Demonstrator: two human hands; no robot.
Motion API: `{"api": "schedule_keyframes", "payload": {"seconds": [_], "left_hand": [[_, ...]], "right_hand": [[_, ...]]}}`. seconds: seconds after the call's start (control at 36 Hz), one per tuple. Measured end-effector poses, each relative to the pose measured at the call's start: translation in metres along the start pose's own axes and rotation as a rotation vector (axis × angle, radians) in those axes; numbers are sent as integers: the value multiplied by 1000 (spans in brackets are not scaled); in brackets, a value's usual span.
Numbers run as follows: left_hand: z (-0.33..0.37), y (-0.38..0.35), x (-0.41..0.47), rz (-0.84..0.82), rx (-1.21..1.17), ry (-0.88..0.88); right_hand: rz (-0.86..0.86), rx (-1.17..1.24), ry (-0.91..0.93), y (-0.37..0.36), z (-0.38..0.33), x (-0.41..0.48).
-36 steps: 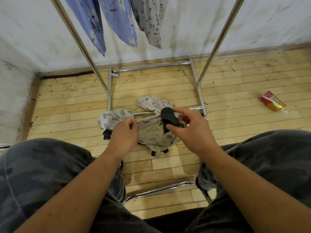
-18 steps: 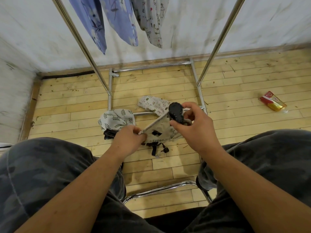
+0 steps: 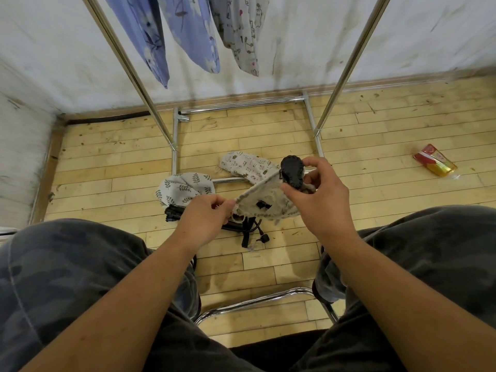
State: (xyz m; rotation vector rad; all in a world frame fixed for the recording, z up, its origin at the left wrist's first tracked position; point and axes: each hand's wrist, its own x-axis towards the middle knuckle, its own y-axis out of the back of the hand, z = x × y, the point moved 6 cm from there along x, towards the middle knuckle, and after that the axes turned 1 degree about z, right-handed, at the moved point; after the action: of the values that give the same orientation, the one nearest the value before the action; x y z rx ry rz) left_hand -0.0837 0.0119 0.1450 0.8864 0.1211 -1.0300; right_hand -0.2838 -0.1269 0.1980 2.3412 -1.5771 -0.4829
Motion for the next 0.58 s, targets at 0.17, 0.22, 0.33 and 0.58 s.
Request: {"api": "schedule_keyframes", "payload": {"seconds": [0.17, 0.22, 0.33, 0.58], "left_hand": [[-7, -4, 4, -26, -228, 107], [-8, -3, 4, -29, -240, 133], [-5, -2, 1, -26, -118, 108], [4, -8, -2, -56, 26, -43]], "right_hand": [[7, 5, -7, 0, 0, 0], [10, 13, -9, 0, 0, 0], [2, 22, 11, 1, -5, -2], [-16, 71, 55, -1, -13, -6]]}}
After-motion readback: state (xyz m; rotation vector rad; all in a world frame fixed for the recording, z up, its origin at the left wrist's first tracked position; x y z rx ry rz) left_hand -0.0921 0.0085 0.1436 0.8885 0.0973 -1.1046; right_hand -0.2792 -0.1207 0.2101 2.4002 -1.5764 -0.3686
